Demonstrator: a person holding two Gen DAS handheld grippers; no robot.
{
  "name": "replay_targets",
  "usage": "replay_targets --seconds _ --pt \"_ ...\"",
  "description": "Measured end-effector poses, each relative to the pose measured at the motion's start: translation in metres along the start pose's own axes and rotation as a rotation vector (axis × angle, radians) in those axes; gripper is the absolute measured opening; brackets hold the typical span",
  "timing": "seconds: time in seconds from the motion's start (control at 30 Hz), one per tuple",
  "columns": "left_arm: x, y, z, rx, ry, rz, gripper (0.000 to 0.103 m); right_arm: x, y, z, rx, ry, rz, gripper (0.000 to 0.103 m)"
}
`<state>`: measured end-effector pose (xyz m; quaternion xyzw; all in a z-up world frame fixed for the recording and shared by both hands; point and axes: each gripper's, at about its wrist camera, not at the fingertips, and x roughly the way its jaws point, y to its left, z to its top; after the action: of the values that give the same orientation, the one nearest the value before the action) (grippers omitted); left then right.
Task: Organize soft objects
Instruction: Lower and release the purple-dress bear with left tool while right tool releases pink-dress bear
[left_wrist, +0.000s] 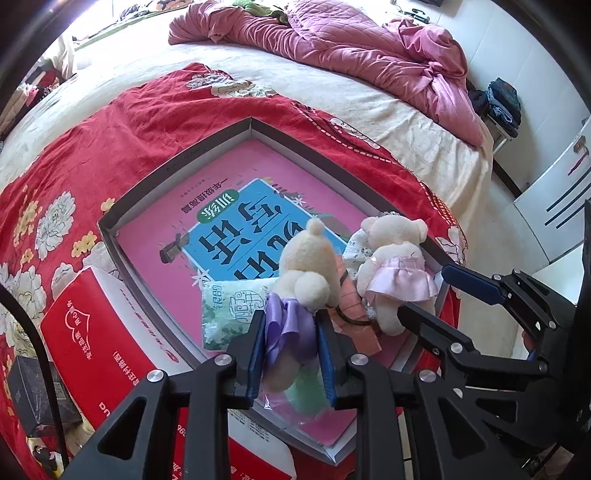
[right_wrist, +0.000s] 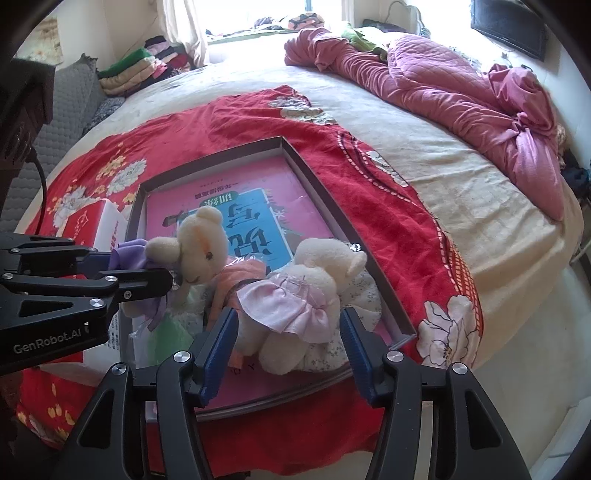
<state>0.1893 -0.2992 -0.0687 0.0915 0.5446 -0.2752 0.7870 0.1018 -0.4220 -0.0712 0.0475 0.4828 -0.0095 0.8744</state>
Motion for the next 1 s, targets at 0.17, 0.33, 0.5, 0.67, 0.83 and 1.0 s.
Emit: replay_targets --seconds 0.17,0.33,0.5,0.67,0.83,1.0 --pt "0.004 0.000 -0.001 0.000 0.014 0.002 0.037 -0.005 -0.002 -0.001 0.001 -0.005 -0.012 0.059" --pt "0.007 0.002 -0.002 -0.007 0.026 0.006 0.043 -0.009 -0.003 0.002 0.008 -0.016 -0.013 0.059" --pt "0.001 0.004 -0.002 -0.007 0.003 0.000 0.052 -0.013 -0.001 0.004 -0.001 -0.026 -0.015 0.059" --pt "-0.002 0.004 -0.001 0.000 -0.003 0.013 0.057 -0.017 0.000 0.006 -0.001 -0.034 -0.018 0.059" --pt "-0.005 0.007 -0.002 -0.008 -0.005 0.017 0.058 -0.021 0.001 0.007 0.000 -0.041 -0.024 0.059" --pt "-0.011 0.009 -0.003 -0.012 -0.017 0.025 0.064 -0.026 0.000 0.009 0.002 -0.048 -0.029 0.059"
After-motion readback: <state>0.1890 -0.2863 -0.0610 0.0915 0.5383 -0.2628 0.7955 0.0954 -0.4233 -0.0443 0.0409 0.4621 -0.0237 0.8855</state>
